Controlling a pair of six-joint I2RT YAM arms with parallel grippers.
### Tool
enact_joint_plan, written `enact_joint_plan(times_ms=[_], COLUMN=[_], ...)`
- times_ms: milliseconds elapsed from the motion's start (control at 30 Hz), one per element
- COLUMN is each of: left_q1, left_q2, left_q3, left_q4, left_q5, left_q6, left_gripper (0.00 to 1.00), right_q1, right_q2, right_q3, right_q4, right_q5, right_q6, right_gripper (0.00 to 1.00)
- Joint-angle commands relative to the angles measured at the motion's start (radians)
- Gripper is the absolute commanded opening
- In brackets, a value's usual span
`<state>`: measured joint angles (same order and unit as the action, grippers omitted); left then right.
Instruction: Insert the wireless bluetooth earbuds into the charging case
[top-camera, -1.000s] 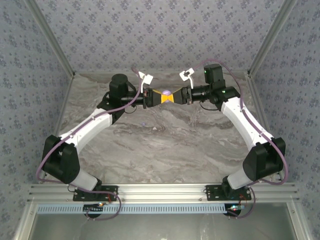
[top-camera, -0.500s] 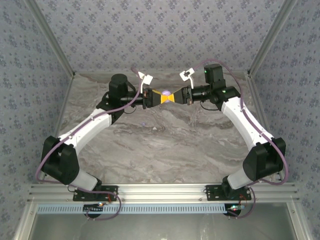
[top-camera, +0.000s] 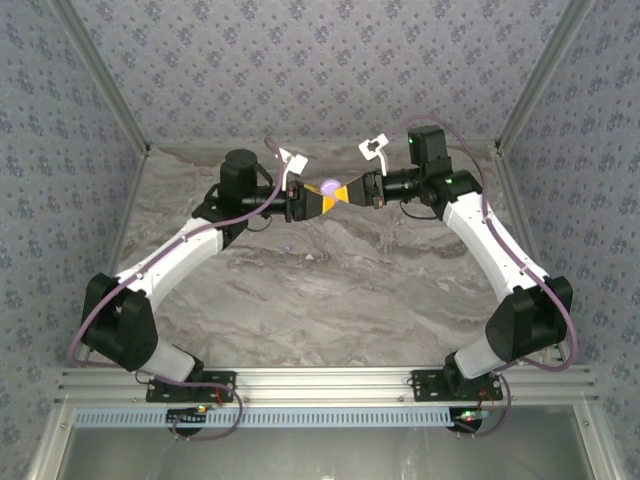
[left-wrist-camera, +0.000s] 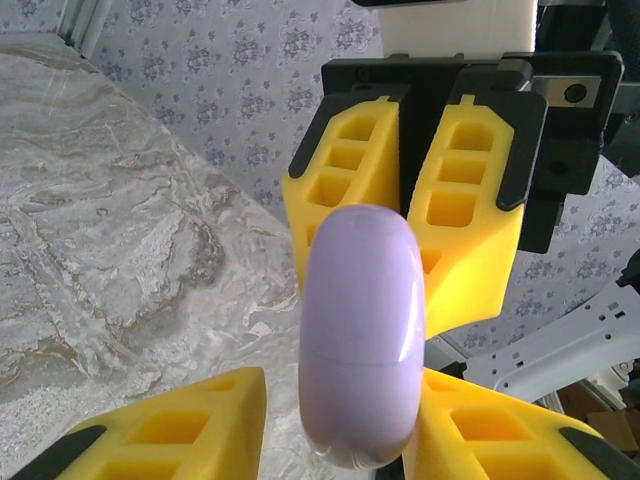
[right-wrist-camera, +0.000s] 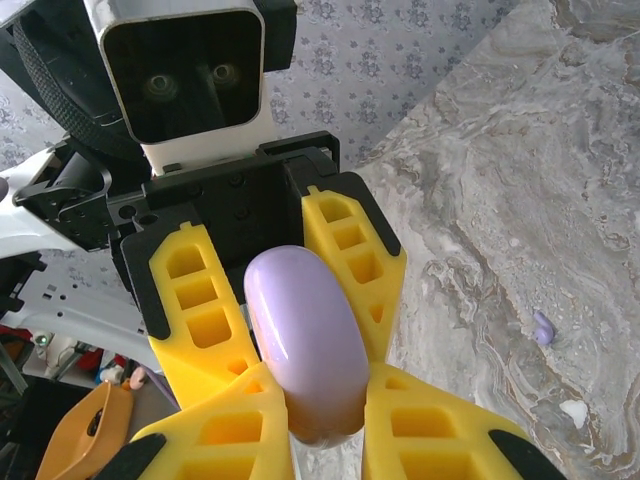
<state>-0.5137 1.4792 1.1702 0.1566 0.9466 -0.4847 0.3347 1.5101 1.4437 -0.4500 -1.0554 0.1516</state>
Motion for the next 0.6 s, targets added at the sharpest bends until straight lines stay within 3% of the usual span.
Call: enact_joint_plan(times_ms=[0,300,567], left_q1=[-0.009,-0.009,-0.009], left_q2=[-0.033,-0.053,-0.061], left_q3=[0.031,0.03,0.025], left_q4=[-0.015,0.007,0.022], left_q5=[-0.004,-0.023,-0.033], left_q6=[0.028,0.016,0.009], left_gripper=[0.37,0.38,0.29], right_q1=[0.014,0.018,0.021], right_q2=[-0.012,-0.011,-0.012], right_q3=[0.038,0.037,0.037], right_q4=[-0.053,-0.075,-0.079], right_q5=[-0.005,0.002,-0.005], right_q6=[-0.04,-0.057,-0.062], right_gripper=[0.17,0.17,0.17])
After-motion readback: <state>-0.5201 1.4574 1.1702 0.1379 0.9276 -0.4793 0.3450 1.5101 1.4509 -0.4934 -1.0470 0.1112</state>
